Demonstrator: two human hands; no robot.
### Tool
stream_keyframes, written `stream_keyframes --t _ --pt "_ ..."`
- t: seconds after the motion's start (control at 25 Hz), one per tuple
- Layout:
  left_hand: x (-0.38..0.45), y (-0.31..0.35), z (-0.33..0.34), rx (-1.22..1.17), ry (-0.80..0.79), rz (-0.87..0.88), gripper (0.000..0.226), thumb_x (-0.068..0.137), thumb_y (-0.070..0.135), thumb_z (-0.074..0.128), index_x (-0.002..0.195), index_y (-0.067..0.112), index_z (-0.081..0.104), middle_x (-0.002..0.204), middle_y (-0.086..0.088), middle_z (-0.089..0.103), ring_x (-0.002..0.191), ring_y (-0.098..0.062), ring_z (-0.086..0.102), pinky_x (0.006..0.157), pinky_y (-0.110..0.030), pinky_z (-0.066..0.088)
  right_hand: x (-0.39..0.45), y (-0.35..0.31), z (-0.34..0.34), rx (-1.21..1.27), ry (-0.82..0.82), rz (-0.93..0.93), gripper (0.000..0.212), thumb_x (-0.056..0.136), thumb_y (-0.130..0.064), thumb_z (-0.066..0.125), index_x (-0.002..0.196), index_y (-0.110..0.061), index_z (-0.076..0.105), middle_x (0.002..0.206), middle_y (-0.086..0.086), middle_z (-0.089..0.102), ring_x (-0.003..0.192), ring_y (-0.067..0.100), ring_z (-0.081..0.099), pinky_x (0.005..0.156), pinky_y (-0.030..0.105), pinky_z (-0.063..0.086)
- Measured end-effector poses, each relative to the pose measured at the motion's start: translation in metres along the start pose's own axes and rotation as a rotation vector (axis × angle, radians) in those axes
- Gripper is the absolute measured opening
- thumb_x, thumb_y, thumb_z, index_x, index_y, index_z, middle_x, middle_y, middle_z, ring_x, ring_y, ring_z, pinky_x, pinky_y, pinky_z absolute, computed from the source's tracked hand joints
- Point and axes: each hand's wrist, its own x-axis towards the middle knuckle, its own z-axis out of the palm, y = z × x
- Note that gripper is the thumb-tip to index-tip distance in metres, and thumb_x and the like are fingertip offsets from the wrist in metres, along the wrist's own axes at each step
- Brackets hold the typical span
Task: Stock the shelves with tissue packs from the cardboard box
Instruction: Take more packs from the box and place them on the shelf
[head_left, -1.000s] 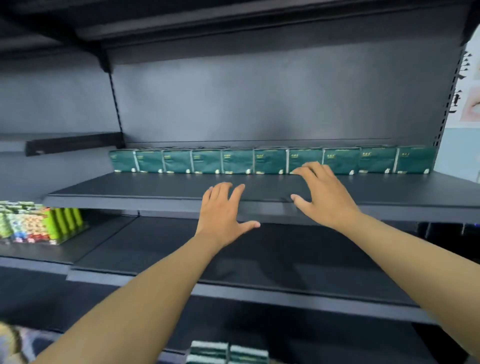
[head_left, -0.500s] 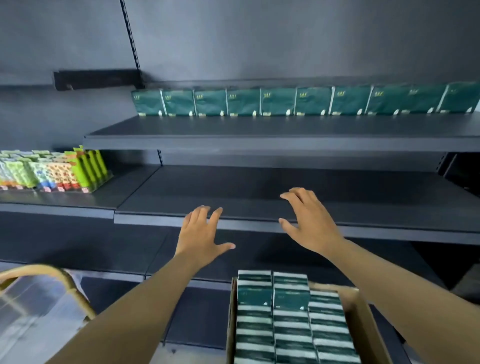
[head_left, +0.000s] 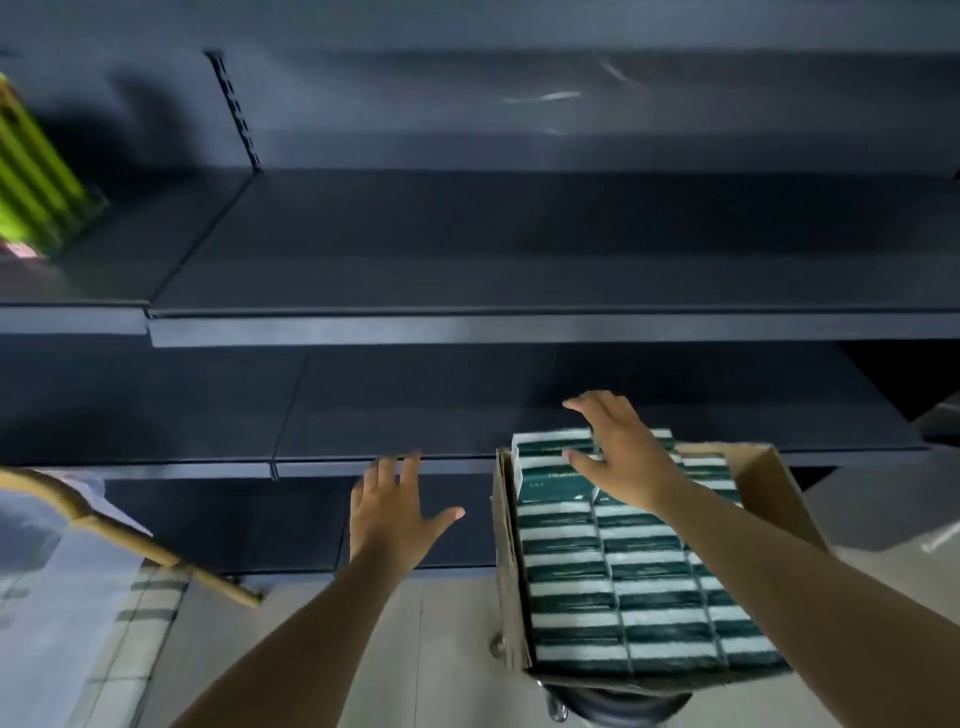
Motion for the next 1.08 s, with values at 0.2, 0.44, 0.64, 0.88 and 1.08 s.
stream_keyframes --t 0.2,0.44,0.64,0.88,1.08 --pt "0.003 -0.008 0.071 -0.097 -0.167 -0.066 0.096 0.077 0.075 0.048 0.149 0.021 0.014 0.149 -0.005 0.027 0.138 -0.024 0.022 0.111 -0.039 0.025 -0.003 0.022 0.066 0.019 -0.063 0.070 0.059 0.085 -0.030 0.065 0.138 -0.018 0.041 0.133 0.002 0.044 0.128 0.022 0.033 0.107 0.034 0.030" --pt "0.006 0.023 0.117 -0.237 -0.288 -0.026 0.099 0.074 0.080 0.044 0.149 0.021 0.018 0.149 -0.005 0.029 0.137 -0.025 0.024 0.110 -0.040 0.027 -0.004 0.046 0.102 -0.044 -0.002 0.069 0.052 0.079 -0.023 0.072 0.127 -0.019 0.052 0.125 0.003 0.052 0.121 0.024 0.043 0.097 0.042 0.033" --pt "0.016 0.025 0.121 -0.242 -0.273 -0.025 0.100 0.071 0.080 0.047 0.148 0.024 0.019 0.150 -0.004 0.028 0.138 -0.024 0.024 0.110 -0.041 0.025 0.003 0.055 0.105 -0.096 0.091 -0.035 0.053 0.069 -0.002 0.077 0.118 -0.013 0.060 0.109 0.008 0.060 0.103 0.030 0.054 0.084 0.042 0.041" --pt "0.015 0.031 0.108 -0.146 -0.217 0.046 0.099 0.074 0.078 0.048 0.149 0.022 0.016 0.150 -0.006 0.026 0.139 -0.025 0.022 0.111 -0.042 0.024 -0.003 0.048 0.099 -0.120 0.125 -0.067 0.046 0.069 0.002 0.075 0.111 -0.013 0.063 0.101 0.003 0.061 0.101 0.021 0.046 0.084 0.040 0.040" --pt "0.007 0.038 0.072 -0.105 -0.114 0.125 0.100 0.074 0.077 0.048 0.149 0.021 0.015 0.151 -0.007 0.024 0.139 -0.026 0.020 0.112 -0.043 0.023 -0.033 0.032 0.059 0.014 0.139 -0.011 0.041 0.081 0.006 0.062 0.120 -0.008 0.058 0.112 0.009 0.055 0.109 0.028 0.048 0.094 0.038 0.042"
